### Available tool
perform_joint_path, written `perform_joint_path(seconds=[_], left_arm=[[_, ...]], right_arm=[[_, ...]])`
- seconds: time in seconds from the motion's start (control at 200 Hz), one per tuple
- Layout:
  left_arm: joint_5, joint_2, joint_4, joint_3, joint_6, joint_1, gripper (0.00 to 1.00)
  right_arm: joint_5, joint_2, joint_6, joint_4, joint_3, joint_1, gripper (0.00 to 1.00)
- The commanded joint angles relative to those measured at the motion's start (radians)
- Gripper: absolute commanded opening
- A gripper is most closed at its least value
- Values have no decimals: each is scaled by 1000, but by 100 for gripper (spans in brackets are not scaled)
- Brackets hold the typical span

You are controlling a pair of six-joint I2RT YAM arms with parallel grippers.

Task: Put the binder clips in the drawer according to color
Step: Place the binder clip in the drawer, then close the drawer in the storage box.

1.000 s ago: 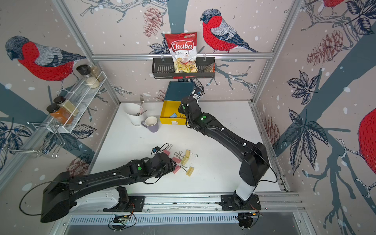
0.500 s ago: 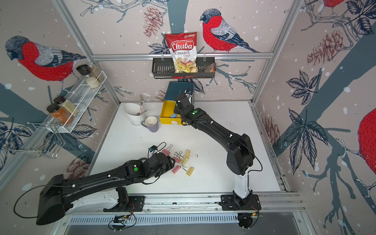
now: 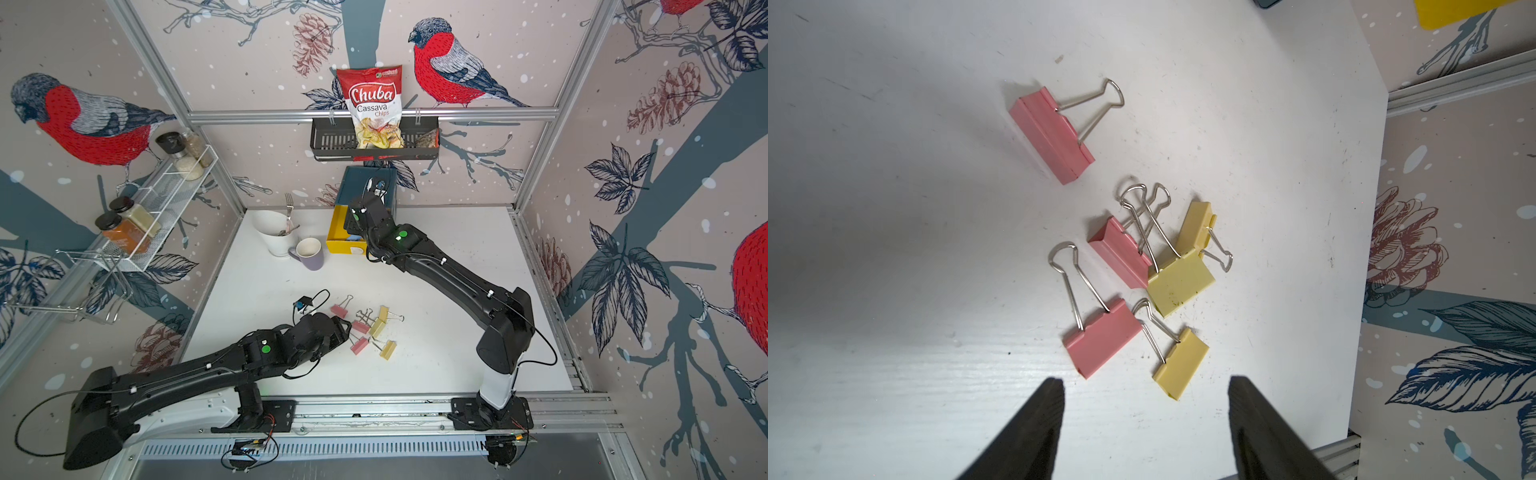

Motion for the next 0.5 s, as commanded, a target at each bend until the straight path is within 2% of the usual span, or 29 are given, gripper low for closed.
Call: perform_joint_path(seconds=[0.0,0.265,0.355,0.495], left_arm=[[-28,-43,-27,-16,7,18,66],[-20,-148,-76,-37,55,89,66],[-22,-176,-79,-46,67,97,66],[-22,-204,-97,-45,83,108,66]], right_arm=[[12,-57,26,27,-84,40,64],[-111,-215,154,242,-455,82,60],[-130,-198,161,275,-488,60,58],[-248,-144,172,302,-493,-25,50]])
